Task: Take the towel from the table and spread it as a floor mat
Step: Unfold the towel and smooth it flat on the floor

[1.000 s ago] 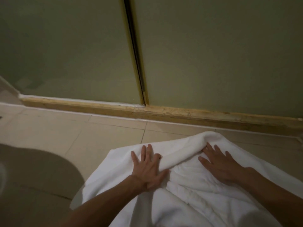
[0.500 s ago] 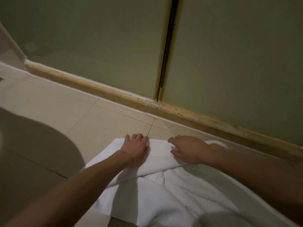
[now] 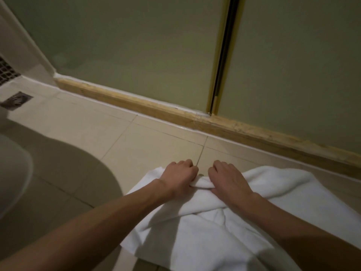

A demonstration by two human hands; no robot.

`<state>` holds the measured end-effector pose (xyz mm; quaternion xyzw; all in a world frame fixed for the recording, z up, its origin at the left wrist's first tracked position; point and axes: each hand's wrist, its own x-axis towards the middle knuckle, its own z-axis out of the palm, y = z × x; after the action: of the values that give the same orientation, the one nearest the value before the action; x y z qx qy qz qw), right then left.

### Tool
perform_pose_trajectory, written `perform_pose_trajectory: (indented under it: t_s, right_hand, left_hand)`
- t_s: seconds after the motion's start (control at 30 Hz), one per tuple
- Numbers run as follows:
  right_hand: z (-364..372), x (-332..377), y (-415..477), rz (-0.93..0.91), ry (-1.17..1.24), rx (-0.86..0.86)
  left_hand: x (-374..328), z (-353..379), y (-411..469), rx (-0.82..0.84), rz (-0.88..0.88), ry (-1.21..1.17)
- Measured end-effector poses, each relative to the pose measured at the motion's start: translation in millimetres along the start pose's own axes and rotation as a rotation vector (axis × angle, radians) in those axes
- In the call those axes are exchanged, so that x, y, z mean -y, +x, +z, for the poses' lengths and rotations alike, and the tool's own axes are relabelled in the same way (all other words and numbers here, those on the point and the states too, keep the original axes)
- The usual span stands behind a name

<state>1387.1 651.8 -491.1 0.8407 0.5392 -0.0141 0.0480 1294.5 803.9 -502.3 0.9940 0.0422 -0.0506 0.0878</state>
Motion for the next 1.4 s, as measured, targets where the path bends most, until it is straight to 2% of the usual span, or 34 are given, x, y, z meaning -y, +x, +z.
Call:
perform_pose_trajectory:
  t_s: [0.2, 0.33, 0.43, 0.53, 0.73, 0.87, 0.93, 1.0, 1.17, 1.3, 1.4]
  right_hand:
    - [-0.6, 2.6, -12.6, -0.126, -0.116, -0.145]
    - [-1.9, 0.3, -23.5, -0.161, -0.118, -0.253]
    - [-7.3, -0.6, -28.6, -0.145, -0.088, -0.294]
    - [-11.4, 0.6, -32.9, -0.084, -0.043, -0.241]
    - [-16.8, -4.8, -29.7, -0.05, 0.149, 0.052]
    - [-27.2, -7.9, -24.5, 0.014, 0.393, 0.037]
    - [-29.6, -10.7, -15.4, 0.129, 0.481, -0.004]
    - [-30.6, -16.3, -3.3, 0.245, 0.561, 0.028]
    - [-21.2, -24.6, 17.8, 0.285, 0.481, 0.268]
    - [-13.3, -23.5, 25.5, 0.275, 0.565, 0.437]
    - [-10.7, -22.4, 26.3, 0.316, 0.546, 0.375]
  left_hand:
    - [10.9, -26.2, -2.7, 0.325, -0.151, -0.193]
    - [12.2, -39.2, -0.2, 0.398, -0.34, -0.462]
    - [10.4, -40.7, 2.5, 0.418, -0.337, -0.441]
    - [9.7, -40.1, 2.2, 0.311, -0.313, -0.521]
    - [6.5, -48.2, -0.1, 0.007, -0.282, -0.653]
    - [1.3, -58.7, -4.6, -0.147, -0.264, -0.784]
    - [-2.2, -63.3, -8.1, -0.246, -0.244, -0.797]
    - [-4.9, -67.1, -9.9, -0.353, -0.243, -0.809]
    - [-10.3, -73.3, -15.1, -0.576, -0.206, -0.765]
    - [-17.0, -68.8, -22.4, -0.652, 0.017, -0.562]
    - [-13.7, -63.5, -23.4, -0.662, 0.061, -0.513]
